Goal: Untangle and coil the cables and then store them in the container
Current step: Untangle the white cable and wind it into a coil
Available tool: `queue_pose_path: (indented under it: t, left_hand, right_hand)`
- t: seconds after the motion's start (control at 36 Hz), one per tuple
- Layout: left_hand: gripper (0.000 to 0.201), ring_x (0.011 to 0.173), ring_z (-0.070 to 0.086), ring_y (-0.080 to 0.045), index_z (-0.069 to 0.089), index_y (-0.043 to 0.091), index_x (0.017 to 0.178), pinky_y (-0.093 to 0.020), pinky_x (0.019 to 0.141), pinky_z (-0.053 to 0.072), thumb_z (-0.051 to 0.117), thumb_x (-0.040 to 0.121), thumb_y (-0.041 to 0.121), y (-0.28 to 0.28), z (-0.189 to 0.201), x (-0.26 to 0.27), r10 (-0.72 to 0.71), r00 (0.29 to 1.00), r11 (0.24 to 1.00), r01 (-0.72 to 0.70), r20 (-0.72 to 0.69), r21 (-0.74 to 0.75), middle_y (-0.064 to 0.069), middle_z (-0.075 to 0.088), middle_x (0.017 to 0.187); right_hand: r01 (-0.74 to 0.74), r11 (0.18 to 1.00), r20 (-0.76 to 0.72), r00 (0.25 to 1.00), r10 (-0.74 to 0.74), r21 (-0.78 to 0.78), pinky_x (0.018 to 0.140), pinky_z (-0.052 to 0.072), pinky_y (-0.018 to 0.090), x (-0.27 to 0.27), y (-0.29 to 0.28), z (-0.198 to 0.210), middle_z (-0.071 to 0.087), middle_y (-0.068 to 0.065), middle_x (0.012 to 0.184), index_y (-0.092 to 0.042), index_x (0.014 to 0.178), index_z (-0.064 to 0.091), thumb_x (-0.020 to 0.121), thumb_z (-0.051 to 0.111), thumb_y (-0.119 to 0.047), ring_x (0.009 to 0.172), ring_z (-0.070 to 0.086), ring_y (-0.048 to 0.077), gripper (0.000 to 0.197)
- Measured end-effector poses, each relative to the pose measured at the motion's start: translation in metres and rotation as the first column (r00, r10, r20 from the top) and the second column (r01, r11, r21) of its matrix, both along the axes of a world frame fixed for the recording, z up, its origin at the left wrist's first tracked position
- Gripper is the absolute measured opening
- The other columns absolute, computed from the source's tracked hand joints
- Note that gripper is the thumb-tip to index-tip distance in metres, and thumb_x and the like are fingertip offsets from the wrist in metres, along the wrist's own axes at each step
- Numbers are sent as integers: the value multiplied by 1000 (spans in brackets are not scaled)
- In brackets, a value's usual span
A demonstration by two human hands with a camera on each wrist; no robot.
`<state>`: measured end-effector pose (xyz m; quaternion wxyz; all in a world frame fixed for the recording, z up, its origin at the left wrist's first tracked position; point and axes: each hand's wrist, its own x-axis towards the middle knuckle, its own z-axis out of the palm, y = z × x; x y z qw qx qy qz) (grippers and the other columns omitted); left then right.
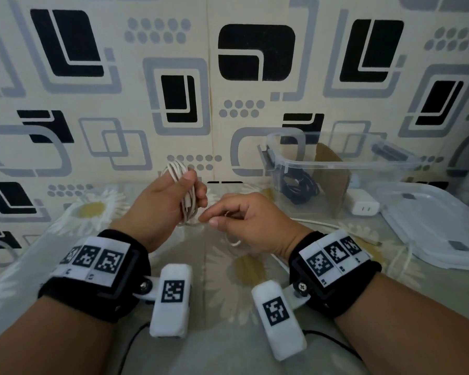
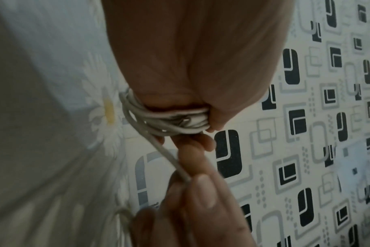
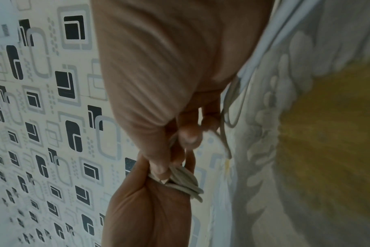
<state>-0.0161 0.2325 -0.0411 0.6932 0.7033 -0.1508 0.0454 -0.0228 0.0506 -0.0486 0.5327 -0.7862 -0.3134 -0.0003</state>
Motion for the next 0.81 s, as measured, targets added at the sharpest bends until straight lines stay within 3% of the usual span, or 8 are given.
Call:
queue_pose_path:
  t: [0.08, 0.19, 0.28, 0.33, 0.5, 0.61, 0.72, 0.81]
  left_hand:
    - [38, 69, 53, -15, 61, 24, 74, -26, 64, 41, 40, 104, 32, -5, 2, -6, 92, 992, 973, -109, 89, 204, 4, 61, 73]
    - [35, 66, 51, -8, 61, 9, 85, -24, 66, 41, 38, 104, 27, -6, 2, -6, 147, 976, 916, -197, 162, 350, 9, 62, 69]
    - [33, 63, 50, -7, 61, 11, 85, -23, 64, 42, 40, 104, 28, -4, -1, -3, 133, 977, 901, -189, 164, 392, 11, 61, 67]
    - [35, 57, 46, -7, 58, 15, 79, -27, 63, 38, 41, 103, 33, -2, -4, -1, 77, 980, 877, -154, 184, 455, 10, 57, 62]
    - [41, 54, 51, -2, 62, 5, 73, -11, 59, 38, 41, 103, 23, -7, 0, -6, 14, 984, 845, -107, 179, 524, 8, 61, 59]
    - [55, 58, 52, -9, 63, 10, 72, -28, 67, 38, 34, 101, 46, -5, -1, -8, -82, 992, 817, 12, 95, 577, -3, 63, 63]
    - [75, 60, 52, -9, 59, 14, 74, -25, 66, 39, 20, 84, 78, -7, 2, -12, -118, 991, 809, 62, 58, 585, -1, 61, 64]
    - [86, 68, 56, -20, 59, 2, 90, -31, 67, 47, 58, 62, 84, -7, 3, -11, -235, 972, 791, 195, -6, 580, -16, 61, 75]
  right_hand:
    - [-74, 993, -98, 992, 83, 97, 60, 54, 26, -3, -1, 1, 68, 5, 87, -19, 95, 69, 88, 66, -2, 63, 58, 26, 19]
    - [-133, 978, -129, 980, 154, 163, 69, 56, 41, -2, 0, -2, 65, 12, 92, -15, 86, 53, 82, 56, 13, 80, 64, 40, 28]
    - [-126, 982, -108, 984, 142, 144, 72, 54, 44, -1, 0, -2, 65, 29, 100, -12, 85, 46, 83, 53, 16, 71, 66, 30, 29]
    - [-120, 980, -94, 986, 136, 156, 72, 54, 44, -2, -1, -2, 67, 29, 99, -11, 83, 44, 85, 55, 15, 67, 66, 28, 28]
    - [-54, 985, -41, 997, 61, 166, 65, 55, 35, -2, 0, 1, 68, 27, 87, -16, 77, 39, 85, 64, 7, 65, 68, 24, 35]
    - [-12, 990, 13, 1000, 10, 138, 62, 53, 34, -2, 0, 2, 68, 17, 79, -18, 76, 35, 84, 66, 5, 63, 66, 23, 39]
    - [25, 993, 57, 998, -32, 119, 62, 53, 43, -2, 1, 3, 67, 12, 74, -19, 74, 33, 82, 67, 4, 67, 67, 35, 41]
    - [26, 991, 58, 998, -34, 128, 60, 51, 25, -3, -1, 4, 64, 0, 72, -17, 72, 34, 80, 71, 3, 62, 60, 18, 43]
